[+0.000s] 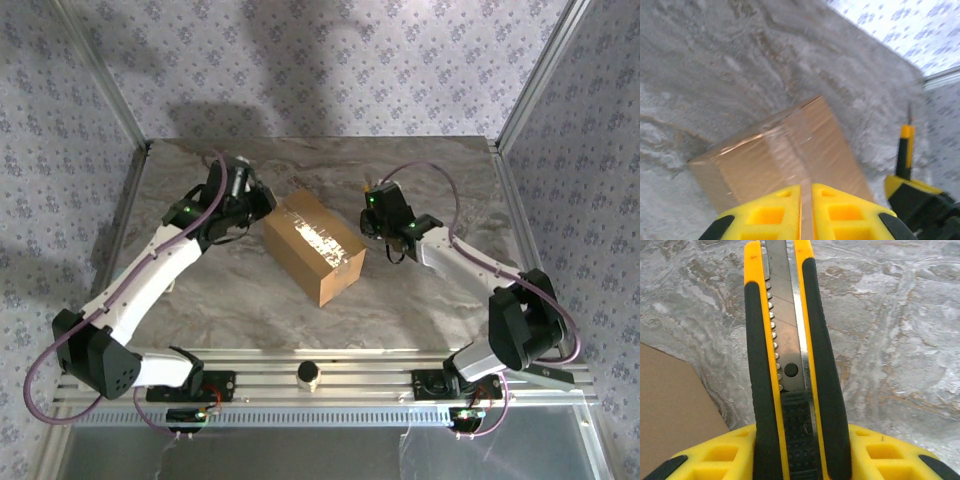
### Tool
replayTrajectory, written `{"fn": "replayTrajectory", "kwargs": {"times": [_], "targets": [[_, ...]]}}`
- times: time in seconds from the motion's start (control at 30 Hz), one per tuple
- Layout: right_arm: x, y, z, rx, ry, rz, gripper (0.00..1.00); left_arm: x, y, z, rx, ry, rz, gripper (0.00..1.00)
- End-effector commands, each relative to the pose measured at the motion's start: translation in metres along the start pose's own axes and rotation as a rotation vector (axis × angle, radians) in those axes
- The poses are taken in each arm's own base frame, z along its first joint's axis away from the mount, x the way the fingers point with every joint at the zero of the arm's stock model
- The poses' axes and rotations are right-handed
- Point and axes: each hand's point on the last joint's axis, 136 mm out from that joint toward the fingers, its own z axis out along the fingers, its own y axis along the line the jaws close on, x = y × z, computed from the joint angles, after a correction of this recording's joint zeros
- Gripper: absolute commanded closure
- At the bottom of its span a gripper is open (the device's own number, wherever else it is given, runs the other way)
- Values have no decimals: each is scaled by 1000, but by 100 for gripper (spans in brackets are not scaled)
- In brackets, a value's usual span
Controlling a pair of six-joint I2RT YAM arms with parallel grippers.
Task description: Unpack the express box
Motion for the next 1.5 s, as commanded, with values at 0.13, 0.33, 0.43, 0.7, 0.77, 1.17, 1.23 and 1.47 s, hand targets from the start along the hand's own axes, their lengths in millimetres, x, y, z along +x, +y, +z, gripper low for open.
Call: {"fn": "replayTrajectory", "kwargs": {"times": [0.13, 0.33, 0.43, 0.7, 0.77, 1.17, 1.23, 1.47], "targets": [[-17, -19, -22, 64, -16, 37, 100, -31, -36, -42, 158, -92, -173, 85], [-14, -25, -18, 79, 21, 53, 100, -52, -50, -59, 207, -159, -184, 85], [-11, -26, -15, 86, 33, 64, 100, -55, -52, -52, 234, -136, -221, 86], [-5, -26, -17, 83, 37, 75, 100, -54, -63, -37, 286, -97, -266, 87], [-4, -26, -18, 85, 35, 69, 100, -52, -68, -36, 308, -86, -277, 86], [-1, -32, -37, 91, 34, 71, 100, -54, -44, -20, 237, -98, -233, 71], [4, -31, -43, 94, 39, 64, 100, -47, -25, -6, 190, -84, -222, 71], [37, -23, -67, 133, 111, -24, 100, -27, 9, 30, 66, 15, -150, 71]]}}
